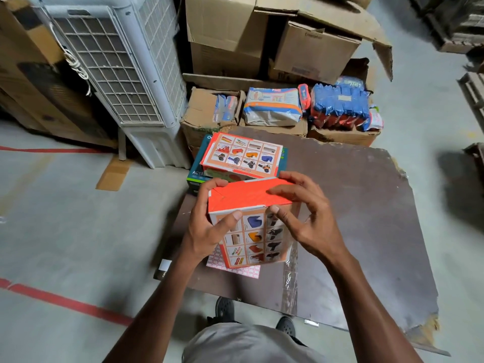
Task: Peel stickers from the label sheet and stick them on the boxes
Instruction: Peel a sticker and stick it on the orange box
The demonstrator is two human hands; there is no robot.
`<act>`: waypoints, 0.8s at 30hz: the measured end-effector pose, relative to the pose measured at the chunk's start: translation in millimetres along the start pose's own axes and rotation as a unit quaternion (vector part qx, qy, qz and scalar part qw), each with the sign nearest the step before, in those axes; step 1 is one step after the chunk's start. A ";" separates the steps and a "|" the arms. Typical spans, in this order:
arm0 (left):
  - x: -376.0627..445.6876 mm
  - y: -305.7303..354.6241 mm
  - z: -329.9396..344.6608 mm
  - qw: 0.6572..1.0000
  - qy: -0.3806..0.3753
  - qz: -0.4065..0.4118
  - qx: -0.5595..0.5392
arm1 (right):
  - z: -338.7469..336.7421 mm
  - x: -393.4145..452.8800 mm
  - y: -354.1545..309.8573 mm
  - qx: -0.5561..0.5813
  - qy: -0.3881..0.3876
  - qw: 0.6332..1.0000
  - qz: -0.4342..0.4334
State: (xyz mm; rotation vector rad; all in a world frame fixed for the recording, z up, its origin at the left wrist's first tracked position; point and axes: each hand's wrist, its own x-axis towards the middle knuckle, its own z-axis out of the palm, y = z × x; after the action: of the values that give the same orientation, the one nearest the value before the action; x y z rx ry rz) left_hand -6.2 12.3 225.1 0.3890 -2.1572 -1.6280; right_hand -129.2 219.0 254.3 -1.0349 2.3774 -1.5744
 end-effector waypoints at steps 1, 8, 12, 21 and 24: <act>-0.6 -0.7 -1.5 1.000 0.002 -0.002 0.000 | -0.2 -0.2 0.2 -0.027 -0.012 1.000 0.001; -2.6 -3.6 -1.6 0.999 0.023 -0.023 -0.029 | 6.3 0.0 6.0 -0.026 -0.052 0.998 -0.001; -3.9 -9.1 -4.8 0.999 0.007 -0.028 -0.020 | 5.1 1.6 7.4 -0.042 -0.079 0.996 -0.021; -0.7 -13.0 -25.6 0.989 -0.076 0.020 0.125 | 13.8 0.9 17.3 -0.058 -0.074 0.994 -0.054; 0.5 -11.9 -30.4 0.972 -0.117 0.054 0.194 | 18.3 2.0 19.5 -0.060 -0.089 0.993 -0.049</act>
State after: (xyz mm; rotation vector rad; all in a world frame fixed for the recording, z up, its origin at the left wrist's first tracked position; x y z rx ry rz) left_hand 7.7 -17.0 220.9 0.1916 -2.6329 -1.2405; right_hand -132.1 208.1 229.9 -1.2759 2.3581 -1.3179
